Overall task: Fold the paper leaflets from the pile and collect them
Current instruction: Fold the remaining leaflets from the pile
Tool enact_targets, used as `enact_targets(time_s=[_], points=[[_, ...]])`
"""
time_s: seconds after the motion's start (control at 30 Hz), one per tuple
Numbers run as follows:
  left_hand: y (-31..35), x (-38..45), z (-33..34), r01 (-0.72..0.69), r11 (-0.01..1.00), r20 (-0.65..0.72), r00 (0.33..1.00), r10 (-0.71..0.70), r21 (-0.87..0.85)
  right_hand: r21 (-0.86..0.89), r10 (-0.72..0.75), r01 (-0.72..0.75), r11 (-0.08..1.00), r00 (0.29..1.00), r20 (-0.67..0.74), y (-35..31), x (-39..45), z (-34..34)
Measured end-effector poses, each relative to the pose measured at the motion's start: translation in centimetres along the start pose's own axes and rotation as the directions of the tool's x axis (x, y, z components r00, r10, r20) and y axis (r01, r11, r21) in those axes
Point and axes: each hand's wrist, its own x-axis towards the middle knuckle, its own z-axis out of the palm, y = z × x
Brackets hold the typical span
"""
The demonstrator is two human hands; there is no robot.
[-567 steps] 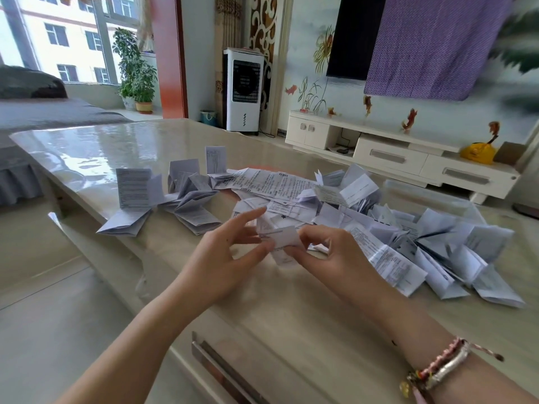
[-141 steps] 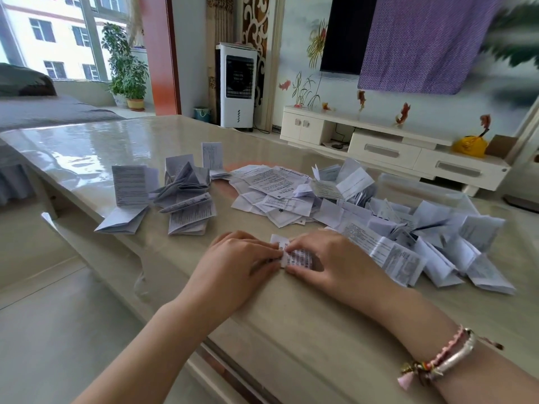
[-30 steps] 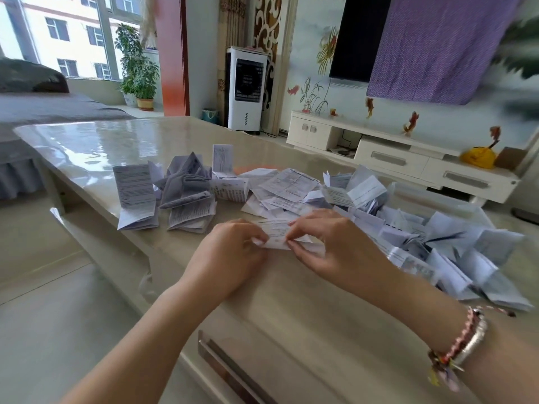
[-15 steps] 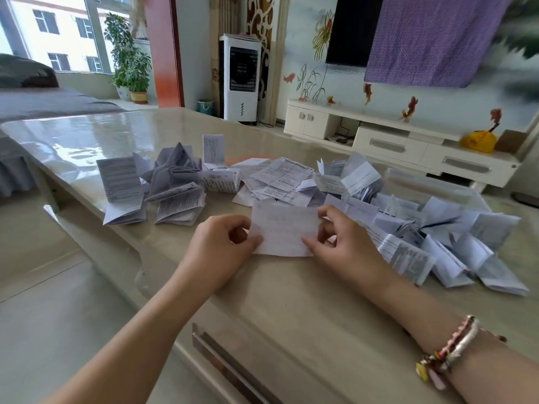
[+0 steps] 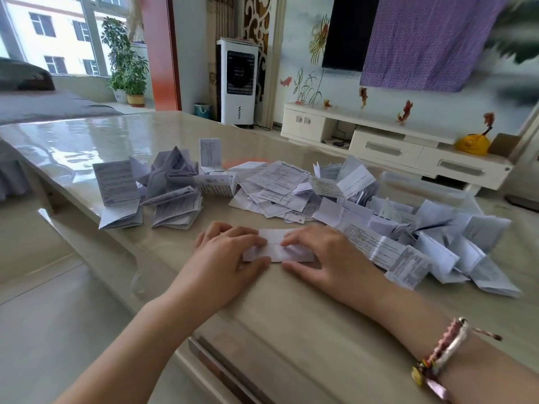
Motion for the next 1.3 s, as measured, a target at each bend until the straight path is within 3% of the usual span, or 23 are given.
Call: enact_targets(time_s=[0.3, 0.43, 0.53, 0.63, 0.8, 0.97, 1.13, 1.3], points=[[-0.2, 0.8, -0.4, -0.081, 0.994, -0.008, 0.997, 0.082, 0.068, -0.129, -0.052, 0.052, 0.990, 0.999, 0.006, -0.4, 0.0, -0.4], [-0.2, 1.0, -0.3, -0.165, 0.979, -0.025, 0.985, 0.169, 0.120, -0.169, -0.079, 0.064, 0.983, 0.993, -0.084, -0.8, 0.1, -0.4], [-0.4, 1.1, -0.3, -0.161, 0.984, -0.088, 0.982, 0.168, 0.081, -0.086, -0.012, 0.001, 0.996, 0.991, -0.133, -1.1, 0.2, -0.4], [-0.4, 1.2, -0.5, -0.142, 0.988, -0.087, 0.985, 0.147, 0.062, 0.014, 0.051, -0.050, 0.999, 0.996, -0.077, -0.9, 0.3, -0.4], [-0.3, 1.5, -0.3, -0.136, 0.988, -0.037, 0.990, 0.139, 0.071, -0.052, 0.005, -0.008, 0.999, 0.999, -0.043, -0.4, 0.4, -0.5], [-0.6, 1.6, -0.8, -0.199, 0.977, -0.009, 0.980, 0.200, 0.073, 0.017, 0.005, -0.005, 1.000, 1.000, -0.023, 0.0, 0.2, -0.6], [-0.5, 1.5, -0.7, -0.290, 0.945, -0.060, 0.952, 0.301, 0.153, 0.007, 0.004, -0.004, 1.000, 1.000, -0.022, -0.1, 0.2, -0.6], [-0.3, 1.6, -0.8, -0.273, 0.952, -0.099, 0.953, 0.288, 0.140, 0.131, 0.104, -0.088, 0.987, 0.987, -0.121, -0.1, 0.4, -0.2]])
